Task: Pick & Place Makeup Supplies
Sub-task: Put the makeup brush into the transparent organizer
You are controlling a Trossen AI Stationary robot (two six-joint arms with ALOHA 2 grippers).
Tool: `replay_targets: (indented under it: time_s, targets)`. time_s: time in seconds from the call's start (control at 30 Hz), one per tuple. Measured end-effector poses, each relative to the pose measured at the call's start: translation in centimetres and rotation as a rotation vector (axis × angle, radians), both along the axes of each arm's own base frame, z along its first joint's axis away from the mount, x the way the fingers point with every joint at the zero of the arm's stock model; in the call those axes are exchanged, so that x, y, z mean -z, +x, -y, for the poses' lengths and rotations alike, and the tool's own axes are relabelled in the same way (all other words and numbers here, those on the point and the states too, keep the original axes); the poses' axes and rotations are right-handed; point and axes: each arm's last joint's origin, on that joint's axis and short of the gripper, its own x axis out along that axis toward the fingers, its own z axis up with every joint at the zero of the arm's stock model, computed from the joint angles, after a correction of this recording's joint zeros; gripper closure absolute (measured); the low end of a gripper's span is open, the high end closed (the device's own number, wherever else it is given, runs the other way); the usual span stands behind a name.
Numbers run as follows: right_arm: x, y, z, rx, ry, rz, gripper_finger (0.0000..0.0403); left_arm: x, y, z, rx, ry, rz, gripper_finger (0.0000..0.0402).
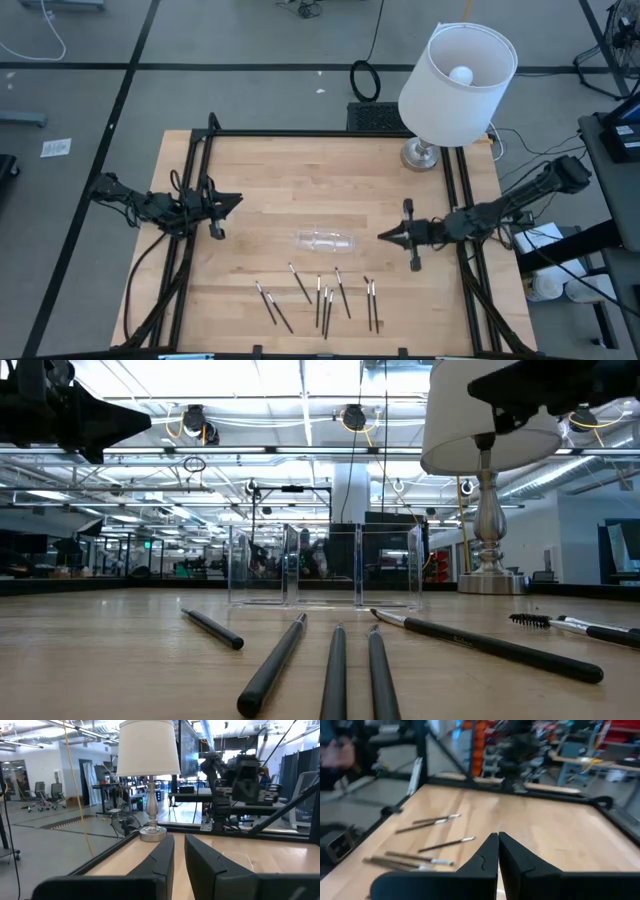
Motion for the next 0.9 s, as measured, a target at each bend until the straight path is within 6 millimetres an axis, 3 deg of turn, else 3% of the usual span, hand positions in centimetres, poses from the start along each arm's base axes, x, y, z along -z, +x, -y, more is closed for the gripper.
replay_targets:
  time_s: [0.33, 0.63, 0.9]
  targets:
    - [-3.5, 2.1, -5.2, 0.011, -0.051, -0.032, 0.0403, 0.0, -0.1, -0.3, -0.109, 0.030, -0.024, 0.0350]
    - [-4.9, 2.8, -10.1, 0.109, -0.081, -0.009, 0.0403, -0.2, -0.2, -0.4, -0.161, 0.005, -0.009, 0.0350]
    - [-5.5, 6.3, -14.7, 0.252, -0.168, -0.020, 0.0403, -0.2, -0.2, -0.4, -0.161, 0.004, -0.009, 0.0350]
